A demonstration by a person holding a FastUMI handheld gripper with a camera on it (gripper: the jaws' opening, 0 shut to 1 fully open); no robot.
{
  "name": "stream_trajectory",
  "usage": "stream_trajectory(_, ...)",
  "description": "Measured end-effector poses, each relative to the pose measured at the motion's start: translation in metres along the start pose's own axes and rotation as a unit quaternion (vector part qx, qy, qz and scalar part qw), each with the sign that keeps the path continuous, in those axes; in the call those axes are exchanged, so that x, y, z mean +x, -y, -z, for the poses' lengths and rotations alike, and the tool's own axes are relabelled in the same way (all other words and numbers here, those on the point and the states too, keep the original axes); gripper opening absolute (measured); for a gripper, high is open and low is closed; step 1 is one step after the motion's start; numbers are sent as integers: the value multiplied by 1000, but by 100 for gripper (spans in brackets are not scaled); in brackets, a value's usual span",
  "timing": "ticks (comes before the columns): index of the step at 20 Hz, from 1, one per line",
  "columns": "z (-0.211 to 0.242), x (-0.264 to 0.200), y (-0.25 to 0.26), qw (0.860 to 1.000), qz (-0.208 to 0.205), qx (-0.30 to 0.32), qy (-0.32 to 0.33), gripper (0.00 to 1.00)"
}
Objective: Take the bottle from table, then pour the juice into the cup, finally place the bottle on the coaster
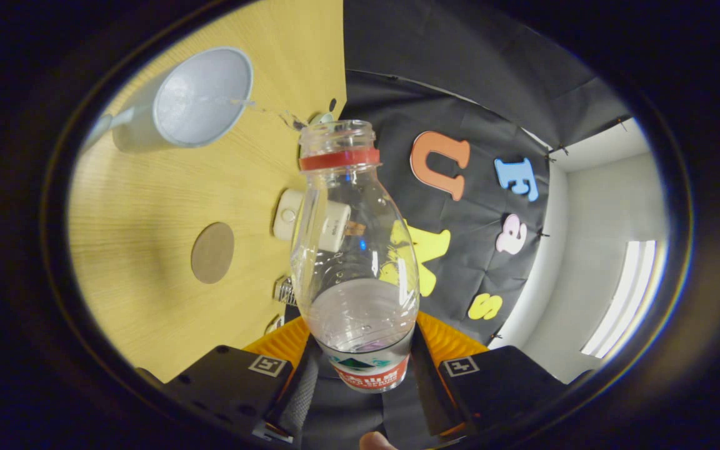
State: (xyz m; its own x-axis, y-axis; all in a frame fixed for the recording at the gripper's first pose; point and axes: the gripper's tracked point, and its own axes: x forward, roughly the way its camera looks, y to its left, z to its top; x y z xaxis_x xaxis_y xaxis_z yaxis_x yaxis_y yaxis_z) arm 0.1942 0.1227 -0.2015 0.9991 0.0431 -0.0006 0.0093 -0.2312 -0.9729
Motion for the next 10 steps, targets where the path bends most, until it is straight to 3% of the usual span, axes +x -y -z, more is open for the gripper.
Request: stream_trajectory(10, 0, 2, 5, 1000, 6, -17, 1, 76)
